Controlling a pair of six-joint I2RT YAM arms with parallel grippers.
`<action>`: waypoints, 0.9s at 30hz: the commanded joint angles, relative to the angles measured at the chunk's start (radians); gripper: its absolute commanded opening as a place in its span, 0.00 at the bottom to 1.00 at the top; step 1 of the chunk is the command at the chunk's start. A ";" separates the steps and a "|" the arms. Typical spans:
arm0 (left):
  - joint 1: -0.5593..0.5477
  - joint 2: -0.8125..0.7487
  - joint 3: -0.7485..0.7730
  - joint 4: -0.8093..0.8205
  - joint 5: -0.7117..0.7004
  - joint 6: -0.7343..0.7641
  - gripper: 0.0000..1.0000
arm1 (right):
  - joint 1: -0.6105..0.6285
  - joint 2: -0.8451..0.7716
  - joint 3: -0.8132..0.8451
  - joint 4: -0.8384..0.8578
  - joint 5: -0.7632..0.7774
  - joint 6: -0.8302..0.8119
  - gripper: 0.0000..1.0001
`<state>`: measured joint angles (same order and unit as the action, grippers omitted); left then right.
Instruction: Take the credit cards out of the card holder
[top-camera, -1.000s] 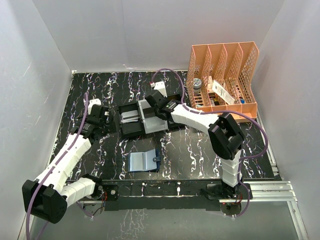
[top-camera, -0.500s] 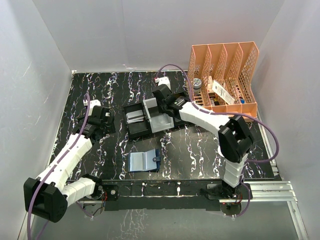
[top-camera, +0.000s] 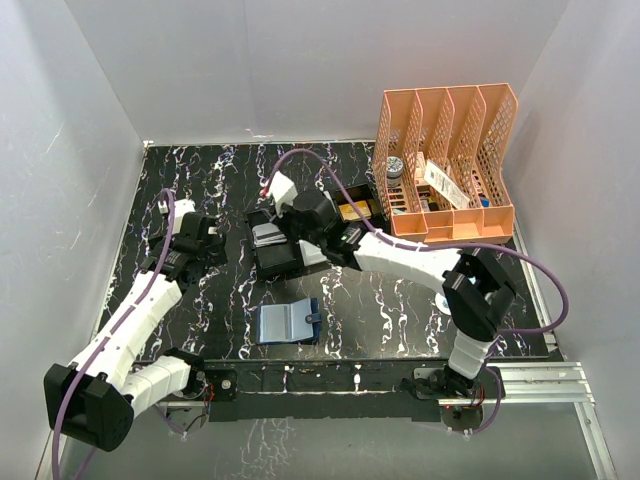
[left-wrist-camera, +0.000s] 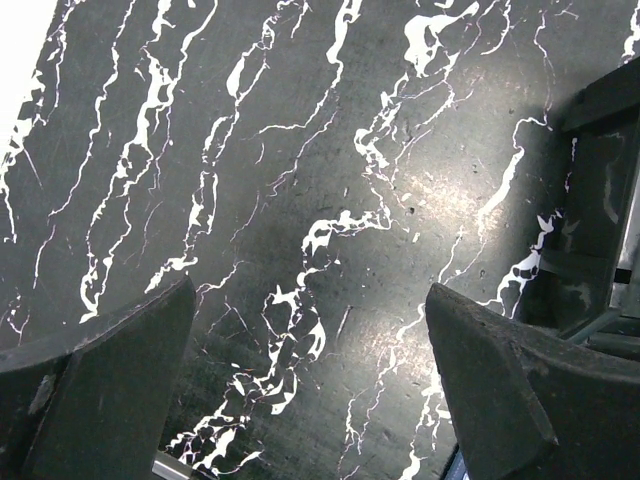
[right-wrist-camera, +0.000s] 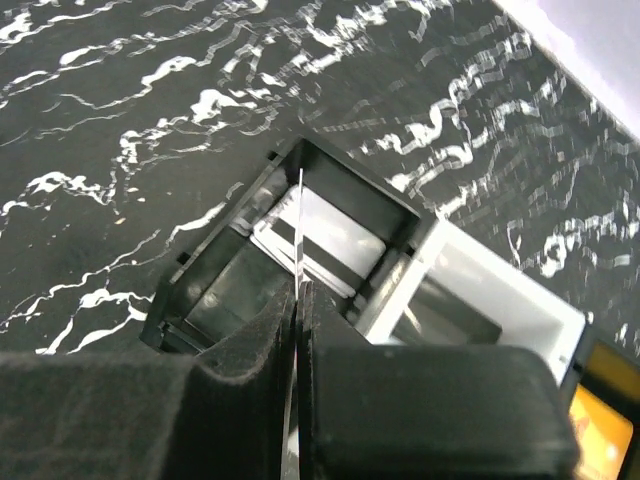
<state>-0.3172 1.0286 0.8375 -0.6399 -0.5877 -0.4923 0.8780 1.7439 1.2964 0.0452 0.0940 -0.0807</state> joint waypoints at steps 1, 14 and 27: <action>0.004 -0.030 0.008 -0.035 -0.071 -0.029 0.99 | 0.028 0.028 -0.008 0.190 -0.059 -0.234 0.00; 0.004 -0.053 0.012 -0.055 -0.088 -0.045 0.99 | 0.039 0.176 0.063 0.168 -0.055 -0.514 0.00; 0.004 -0.075 0.004 -0.030 -0.064 -0.026 0.99 | 0.053 0.335 0.158 0.200 0.070 -0.767 0.00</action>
<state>-0.3172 0.9844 0.8375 -0.6807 -0.6388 -0.5270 0.9241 2.0460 1.3994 0.1654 0.0994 -0.7456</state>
